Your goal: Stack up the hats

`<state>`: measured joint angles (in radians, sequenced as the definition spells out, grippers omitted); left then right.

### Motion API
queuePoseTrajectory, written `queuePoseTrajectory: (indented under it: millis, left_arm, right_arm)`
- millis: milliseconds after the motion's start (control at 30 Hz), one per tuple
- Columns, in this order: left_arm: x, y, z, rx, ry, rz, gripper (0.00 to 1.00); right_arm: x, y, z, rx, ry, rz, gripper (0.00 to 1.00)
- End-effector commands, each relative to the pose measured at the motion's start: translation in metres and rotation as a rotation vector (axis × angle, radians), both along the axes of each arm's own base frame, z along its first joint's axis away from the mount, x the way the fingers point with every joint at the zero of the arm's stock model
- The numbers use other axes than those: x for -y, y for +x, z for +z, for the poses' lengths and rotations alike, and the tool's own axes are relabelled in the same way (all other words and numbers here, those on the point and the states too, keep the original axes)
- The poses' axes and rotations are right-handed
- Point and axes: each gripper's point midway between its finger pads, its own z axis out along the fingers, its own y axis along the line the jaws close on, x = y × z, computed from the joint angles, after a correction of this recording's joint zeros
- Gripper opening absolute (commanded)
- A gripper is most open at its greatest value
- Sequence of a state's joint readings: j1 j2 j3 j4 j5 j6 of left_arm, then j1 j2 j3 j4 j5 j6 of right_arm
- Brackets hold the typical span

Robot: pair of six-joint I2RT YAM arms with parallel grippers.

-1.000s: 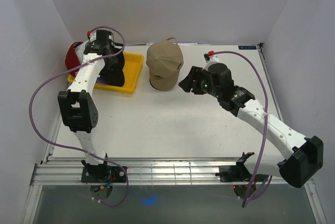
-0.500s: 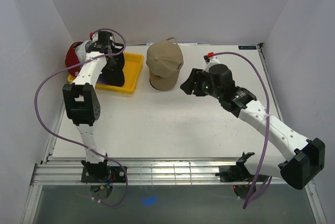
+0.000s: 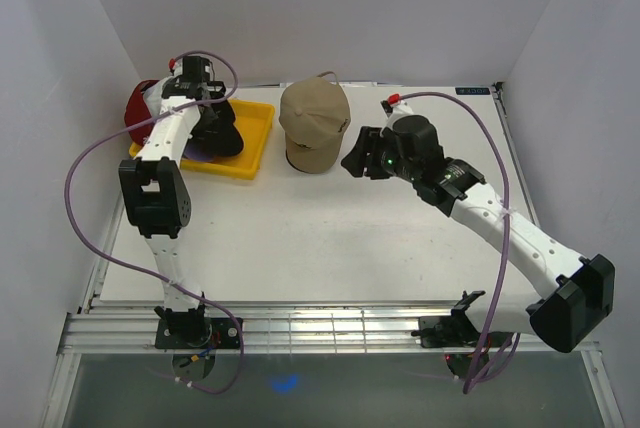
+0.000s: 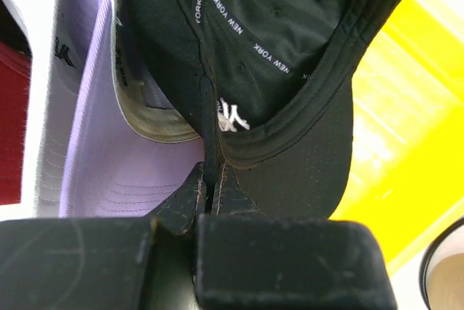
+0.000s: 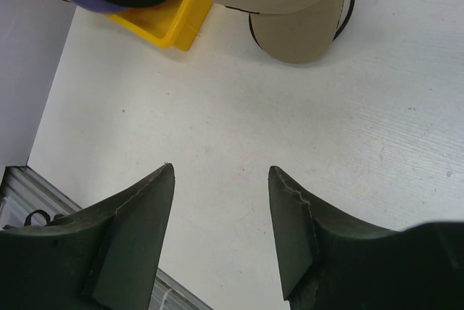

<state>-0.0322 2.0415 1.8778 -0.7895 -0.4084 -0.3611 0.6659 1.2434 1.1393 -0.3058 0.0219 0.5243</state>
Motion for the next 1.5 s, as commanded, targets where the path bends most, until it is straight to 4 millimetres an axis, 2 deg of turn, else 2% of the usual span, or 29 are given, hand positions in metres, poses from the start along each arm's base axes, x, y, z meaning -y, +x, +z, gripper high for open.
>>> queuePoseTrajectory:
  millis: [0, 100, 133, 200, 233, 267, 333, 367, 433, 500, 567, 600, 633, 667, 867, 900, 933, 967, 1000, 1033, 1133, 1167, 1200, 1267, 1300, 1467]
  left_arm:
    - [-0.002, 0.005, 0.061, 0.131, -0.006, -0.016, 0.00]
    - [0.001, 0.002, 0.077, 0.142, -0.018, -0.037, 0.00]
    - [0.003, 0.002, 0.086, 0.156, -0.022, -0.045, 0.00]
    - [0.004, -0.003, 0.090, 0.144, -0.028, -0.054, 0.00]
    - [0.006, -0.005, 0.098, 0.155, -0.034, -0.060, 0.00]
    - [0.007, -0.009, 0.100, 0.148, -0.037, -0.067, 0.00]
    - [0.009, -0.015, 0.110, 0.160, -0.048, -0.077, 0.00]
    - [0.009, -0.019, 0.112, 0.157, -0.050, -0.079, 0.00]
    - [0.011, -0.027, 0.126, 0.176, -0.055, -0.086, 0.00]
    - [0.014, -0.033, 0.131, 0.181, -0.073, -0.100, 0.00]
    - [0.017, -0.043, 0.144, 0.205, -0.089, -0.106, 0.00]
    - [0.019, -0.047, 0.143, 0.203, -0.098, -0.112, 0.00]
    - [0.020, -0.051, 0.146, 0.206, -0.106, -0.113, 0.00]
    - [0.023, -0.056, 0.154, 0.222, -0.119, -0.122, 0.00]
    - [0.034, -0.082, 0.167, 0.239, -0.178, -0.147, 0.00]
    - [0.036, -0.089, 0.171, 0.246, -0.189, -0.148, 0.00]
    - [0.036, -0.093, 0.172, 0.247, -0.193, -0.150, 0.00]
    - [0.038, -0.098, 0.174, 0.250, -0.202, -0.155, 0.00]
    - [0.040, -0.106, 0.184, 0.275, -0.209, -0.162, 0.00]
    - [0.041, -0.111, 0.181, 0.268, -0.220, -0.161, 0.00]
    - [0.046, -0.127, 0.185, 0.282, -0.248, -0.177, 0.00]
    - [0.047, -0.131, 0.186, 0.284, -0.252, -0.179, 0.00]
    - [0.048, -0.134, 0.187, 0.286, -0.259, -0.183, 0.00]
    - [0.053, -0.145, 0.191, 0.296, -0.284, -0.193, 0.00]
    - [0.055, -0.148, 0.193, 0.302, -0.293, -0.199, 0.00]
    - [0.061, -0.168, 0.202, 0.327, -0.326, -0.220, 0.00]
  right_arm:
    - [-0.009, 0.005, 0.031, 0.079, 0.010, 0.038, 0.60]
    - [-0.021, 0.007, 0.042, 0.106, 0.006, 0.071, 0.59]
    - [-0.030, 0.006, 0.049, 0.122, 0.009, 0.094, 0.59]
    - [-0.039, 0.006, 0.054, 0.145, -0.010, 0.108, 0.59]
    - [-0.049, 0.005, 0.052, 0.158, -0.038, 0.123, 0.59]
    - [-0.056, 0.005, 0.064, 0.186, -0.035, 0.132, 0.59]
    - [-0.073, 0.004, 0.061, 0.197, -0.068, 0.163, 0.59]
    - [-0.081, 0.003, 0.074, 0.224, -0.056, 0.173, 0.59]
    - [-0.099, 0.001, 0.070, 0.245, -0.084, 0.201, 0.59]
    - [-0.112, 0.000, 0.080, 0.278, -0.085, 0.218, 0.59]
    - [-0.129, -0.002, 0.072, 0.294, -0.119, 0.240, 0.59]
    - [-0.136, -0.002, 0.081, 0.316, -0.108, 0.248, 0.59]
    - [-0.151, -0.007, 0.077, 0.327, -0.117, 0.270, 0.59]
    - [-0.157, -0.008, 0.077, 0.348, -0.133, 0.281, 0.59]
    - [-0.215, -0.026, 0.091, 0.509, -0.181, 0.314, 0.59]
    - [-0.225, -0.025, 0.078, 0.521, -0.223, 0.326, 0.59]
    - [-0.235, -0.032, 0.090, 0.554, -0.218, 0.313, 0.59]
    - [-0.240, -0.034, 0.092, 0.571, -0.227, 0.310, 0.59]
    - [-0.250, -0.033, 0.083, 0.590, -0.260, 0.316, 0.59]
    - [-0.257, -0.039, 0.094, 0.621, -0.258, 0.297, 0.59]
    - [-0.274, -0.048, 0.092, 0.687, -0.302, 0.305, 0.60]
    - [-0.277, -0.050, 0.097, 0.706, -0.297, 0.301, 0.60]
    - [-0.282, -0.051, 0.093, 0.718, -0.313, 0.299, 0.62]
    - [-0.288, -0.056, 0.103, 0.767, -0.334, 0.273, 0.63]
    - [-0.292, -0.055, 0.096, 0.777, -0.360, 0.267, 0.63]
    - [-0.290, -0.051, 0.101, 0.832, -0.431, 0.186, 0.67]
